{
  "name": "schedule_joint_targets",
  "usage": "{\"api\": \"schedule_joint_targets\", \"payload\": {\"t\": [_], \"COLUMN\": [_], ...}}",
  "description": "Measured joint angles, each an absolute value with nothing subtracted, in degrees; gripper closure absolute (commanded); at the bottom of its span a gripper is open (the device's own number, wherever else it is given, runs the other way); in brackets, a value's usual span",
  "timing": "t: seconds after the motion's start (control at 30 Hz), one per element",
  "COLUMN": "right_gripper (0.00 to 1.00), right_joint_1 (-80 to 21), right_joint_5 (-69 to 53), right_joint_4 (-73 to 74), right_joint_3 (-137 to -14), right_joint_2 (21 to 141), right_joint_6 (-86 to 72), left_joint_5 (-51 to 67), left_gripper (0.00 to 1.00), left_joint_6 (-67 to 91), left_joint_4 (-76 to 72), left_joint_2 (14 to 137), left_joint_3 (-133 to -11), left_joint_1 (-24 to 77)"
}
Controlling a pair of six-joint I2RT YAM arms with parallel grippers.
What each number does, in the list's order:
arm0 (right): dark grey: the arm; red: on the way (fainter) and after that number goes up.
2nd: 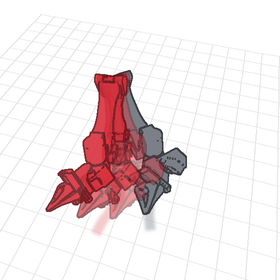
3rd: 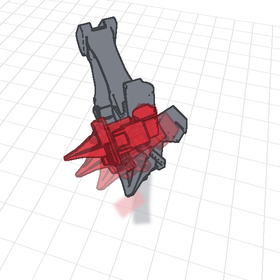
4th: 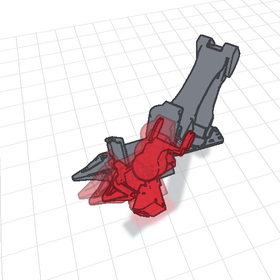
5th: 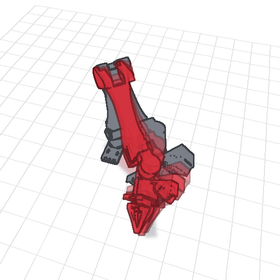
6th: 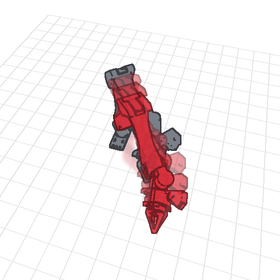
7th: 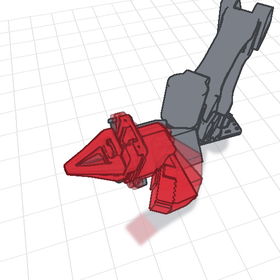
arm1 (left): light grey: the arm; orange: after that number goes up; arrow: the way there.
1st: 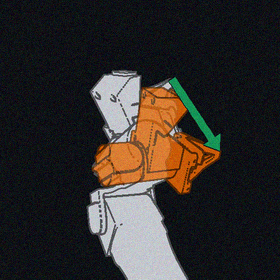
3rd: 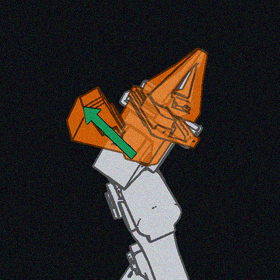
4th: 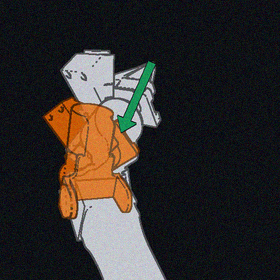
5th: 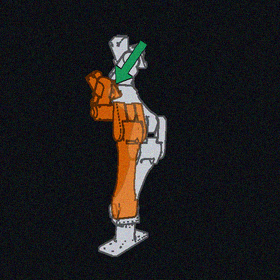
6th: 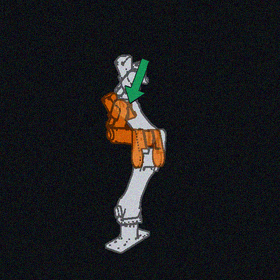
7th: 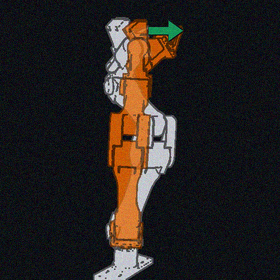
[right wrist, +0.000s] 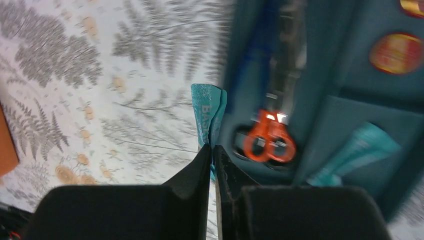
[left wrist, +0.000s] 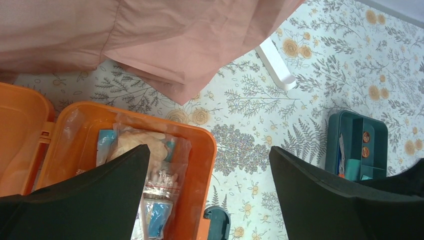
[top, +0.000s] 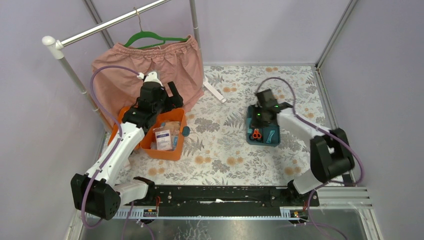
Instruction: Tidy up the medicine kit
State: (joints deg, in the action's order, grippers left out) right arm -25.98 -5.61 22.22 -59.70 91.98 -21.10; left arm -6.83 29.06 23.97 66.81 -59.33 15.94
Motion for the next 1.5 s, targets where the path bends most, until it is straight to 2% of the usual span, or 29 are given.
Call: {"api": "schedule_joint_targets", "payload": {"t": [0.17, 0.27, 0.7, 0.77, 0.87, 0.97, 1.27, 1.5], "right_gripper": [0.89, 0.9, 0.87, 0.84, 0.72, 0.69, 0.66, 0.65], "right_joint_1": [-15.64, -13.04, -11.92, -11.92, -11.92, -11.92, -11.92, -11.94], "right_joint_5": [-4.01, -2.11, 3.88, 3.57, 3.16, 2.9, 3.31, -2.11], "right_joint_4": [24.36, 25.69, 26.5, 26.48, 26.48, 26.48, 26.7, 25.78], "right_joint_3": [-53.21, -51.57, -48.75, -48.75, -48.75, -48.75, -49.23, -50.85], "right_joint_2": [82.72, 80.44, 81.73, 82.35, 83.55, 84.01, 83.15, 82.7], "right_joint_6": [-22.39, -23.03, -23.66, -23.57, -23.31, -23.11, -22.39, -21.39], "left_joint_5": [-6.13, -5.61, -4.82, -4.82, -4.67, -4.45, -4.14, -3.73], "left_gripper": [0.02, 0.01, 0.01, 0.02, 0.01, 0.02, 0.02, 0.02], "left_joint_6": [29.28, 29.52, 29.87, 29.87, 29.87, 29.89, 29.89, 29.89], "left_joint_4": [23.97, 23.97, 23.94, 23.97, 23.94, 23.94, 23.94, 24.03], "left_joint_2": [67.59, 67.94, 68.01, 68.01, 68.01, 68.01, 68.01, 68.25], "left_joint_3": [-59.33, -59.33, -59.33, -59.33, -59.33, -59.33, -59.33, -59.33], "left_joint_1": [15.88, 15.62, 15.31, 15.27, 15.25, 15.25, 15.09, 14.9]}}
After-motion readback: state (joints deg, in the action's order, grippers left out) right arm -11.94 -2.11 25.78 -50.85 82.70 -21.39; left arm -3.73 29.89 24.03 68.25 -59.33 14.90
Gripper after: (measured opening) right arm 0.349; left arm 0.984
